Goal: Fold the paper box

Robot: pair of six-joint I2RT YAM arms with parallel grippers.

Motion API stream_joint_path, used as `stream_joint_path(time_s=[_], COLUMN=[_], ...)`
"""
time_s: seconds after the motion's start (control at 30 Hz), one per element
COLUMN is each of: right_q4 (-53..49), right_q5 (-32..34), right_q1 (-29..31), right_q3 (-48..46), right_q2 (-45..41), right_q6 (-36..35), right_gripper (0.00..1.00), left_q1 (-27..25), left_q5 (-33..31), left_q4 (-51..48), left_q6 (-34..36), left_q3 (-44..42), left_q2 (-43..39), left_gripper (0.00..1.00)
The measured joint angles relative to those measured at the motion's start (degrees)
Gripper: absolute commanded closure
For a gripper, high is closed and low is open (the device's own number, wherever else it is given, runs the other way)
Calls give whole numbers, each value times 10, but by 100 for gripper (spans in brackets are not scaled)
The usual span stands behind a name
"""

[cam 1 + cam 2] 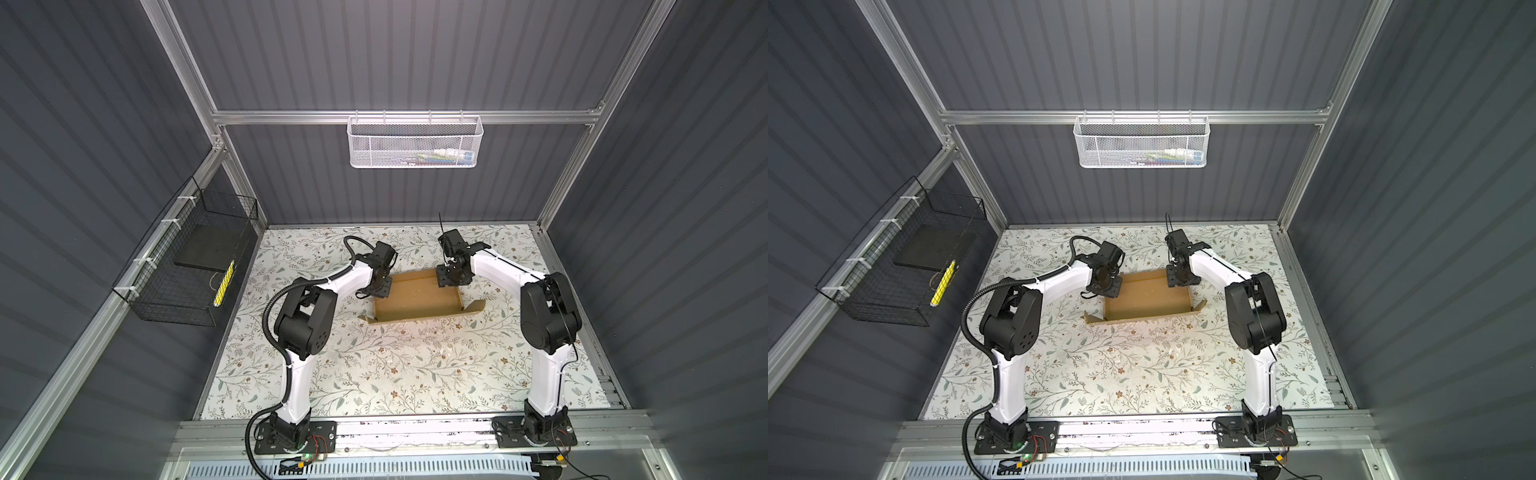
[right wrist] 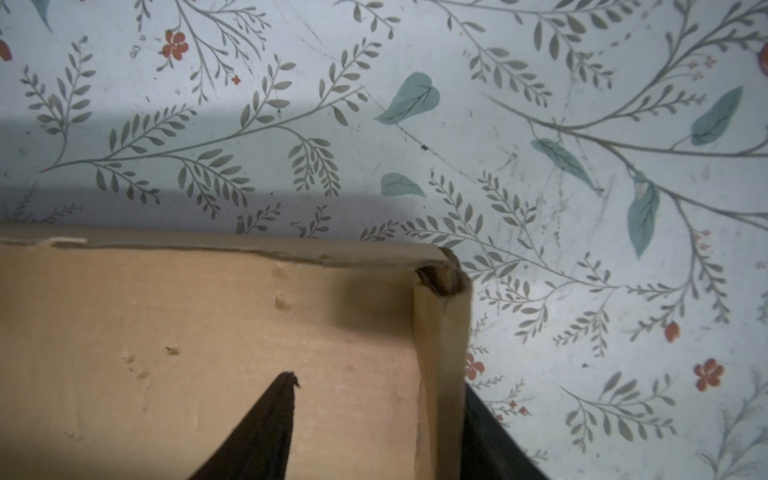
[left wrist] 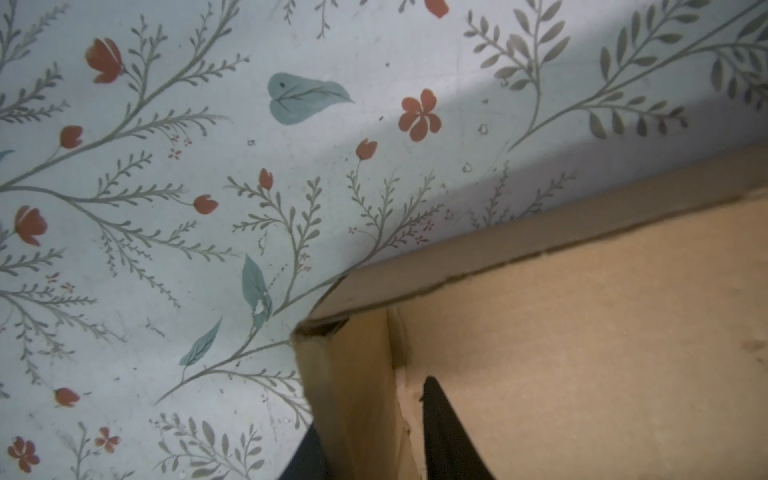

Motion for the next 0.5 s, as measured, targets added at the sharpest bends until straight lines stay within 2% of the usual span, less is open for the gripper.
stream_joint_path(time_s=[0.23,0.5], right_q4=[5,10], right_q5=[1,2], right_q1=[0,-3], right_q3=[-6,-23], right_q2=[-14,-35], right_q6=[0,0], right_gripper=[22,19], left_q1=[-1,0], left_q5=[4,4], left_q4=[0,0], left_q6=[0,0], left_q3=[0,0], left_q2=[0,0], left_gripper=[67,64])
